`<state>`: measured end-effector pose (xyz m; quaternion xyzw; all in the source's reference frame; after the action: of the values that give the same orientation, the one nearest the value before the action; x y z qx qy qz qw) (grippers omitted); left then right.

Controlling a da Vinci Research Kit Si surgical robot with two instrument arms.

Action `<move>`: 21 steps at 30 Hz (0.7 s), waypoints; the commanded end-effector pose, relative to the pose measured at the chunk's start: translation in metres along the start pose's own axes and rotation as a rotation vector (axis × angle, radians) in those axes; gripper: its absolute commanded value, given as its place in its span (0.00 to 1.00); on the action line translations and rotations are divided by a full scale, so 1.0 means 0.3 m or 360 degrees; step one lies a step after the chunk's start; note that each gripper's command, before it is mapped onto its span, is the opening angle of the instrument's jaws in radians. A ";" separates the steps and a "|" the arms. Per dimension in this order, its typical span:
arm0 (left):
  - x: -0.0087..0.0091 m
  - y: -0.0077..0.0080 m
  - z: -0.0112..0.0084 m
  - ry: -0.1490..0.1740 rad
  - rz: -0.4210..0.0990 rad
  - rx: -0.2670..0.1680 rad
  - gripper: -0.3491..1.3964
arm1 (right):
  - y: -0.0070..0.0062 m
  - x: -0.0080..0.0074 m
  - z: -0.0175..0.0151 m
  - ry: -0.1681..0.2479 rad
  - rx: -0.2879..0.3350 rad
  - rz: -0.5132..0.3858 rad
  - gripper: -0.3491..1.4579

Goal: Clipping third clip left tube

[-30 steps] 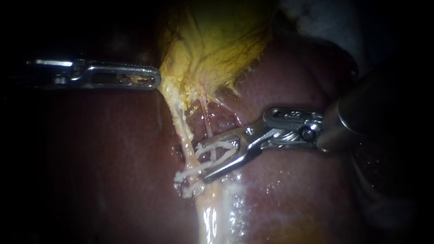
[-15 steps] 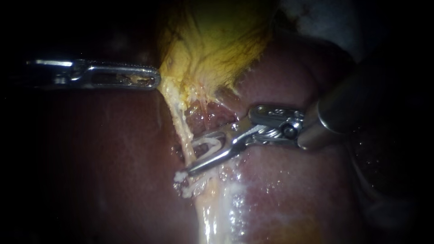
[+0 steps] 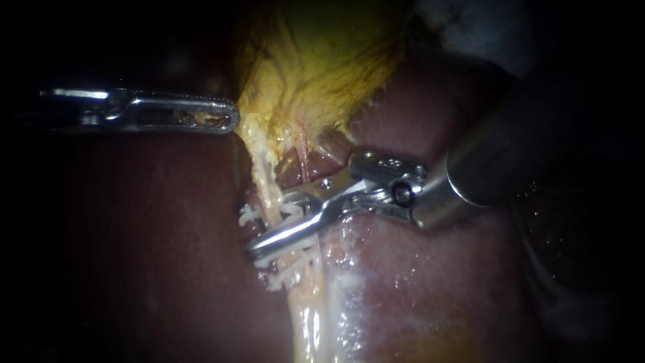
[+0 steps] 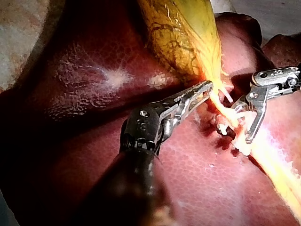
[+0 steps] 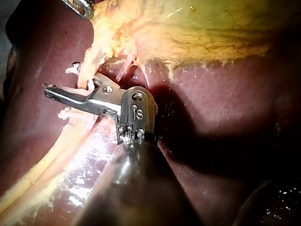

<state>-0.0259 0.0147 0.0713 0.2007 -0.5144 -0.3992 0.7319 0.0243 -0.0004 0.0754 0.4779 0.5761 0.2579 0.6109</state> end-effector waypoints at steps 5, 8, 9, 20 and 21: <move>0.0000 0.0001 0.0002 0.0000 0.0000 0.0000 0.00 | -0.0011 0.0048 0.001 0.0013 0.0004 0.0061 0.46; 0.0000 0.0001 0.0002 0.0000 0.0000 0.0000 0.00 | -0.0011 0.0066 0.001 0.0034 -0.0021 0.0112 0.41; 0.0000 0.0001 0.0003 0.0000 0.0000 0.0000 0.00 | -0.0012 0.0069 0.001 0.0035 -0.0021 0.0122 0.39; 0.0000 0.0001 0.0003 0.0000 0.0000 0.0000 0.00 | -0.0027 0.0064 0.002 0.0049 -0.0034 0.0263 0.00; 0.0000 0.0001 0.0003 0.0000 0.0000 0.0000 0.00 | -0.0029 0.0064 0.002 0.0049 -0.0034 0.0263 0.00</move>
<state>-0.0259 0.0148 0.0713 0.2007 -0.5143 -0.3993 0.7320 0.0249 0.0007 0.0737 0.5148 0.5395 0.3228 0.5828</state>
